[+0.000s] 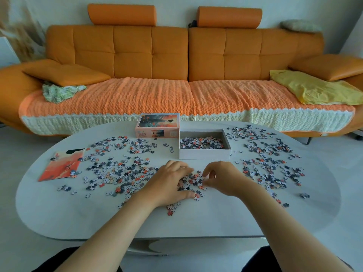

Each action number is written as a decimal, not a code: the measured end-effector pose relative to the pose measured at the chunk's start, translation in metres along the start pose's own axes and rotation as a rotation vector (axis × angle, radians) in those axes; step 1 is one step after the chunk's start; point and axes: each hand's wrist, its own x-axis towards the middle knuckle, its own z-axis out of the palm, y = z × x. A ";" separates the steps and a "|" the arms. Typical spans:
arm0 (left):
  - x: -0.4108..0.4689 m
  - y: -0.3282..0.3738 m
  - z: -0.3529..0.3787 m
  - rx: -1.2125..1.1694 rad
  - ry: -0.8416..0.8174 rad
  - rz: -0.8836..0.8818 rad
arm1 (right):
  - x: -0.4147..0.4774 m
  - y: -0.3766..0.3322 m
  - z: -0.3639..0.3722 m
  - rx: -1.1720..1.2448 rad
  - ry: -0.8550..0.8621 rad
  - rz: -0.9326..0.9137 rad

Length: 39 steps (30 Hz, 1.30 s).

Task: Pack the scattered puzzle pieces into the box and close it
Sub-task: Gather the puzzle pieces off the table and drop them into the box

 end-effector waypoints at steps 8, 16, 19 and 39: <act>0.001 -0.011 -0.011 -0.169 -0.065 -0.083 | 0.011 -0.015 0.001 -0.088 -0.115 -0.070; -0.002 -0.027 -0.021 -0.061 -0.188 -0.111 | 0.012 -0.022 0.004 -0.202 -0.209 -0.040; 0.003 -0.023 -0.016 -0.111 -0.111 -0.057 | 0.016 -0.033 0.011 -0.188 -0.155 -0.083; 0.032 -0.014 -0.015 -0.388 0.106 -0.159 | 0.041 -0.033 0.004 0.045 -0.066 0.004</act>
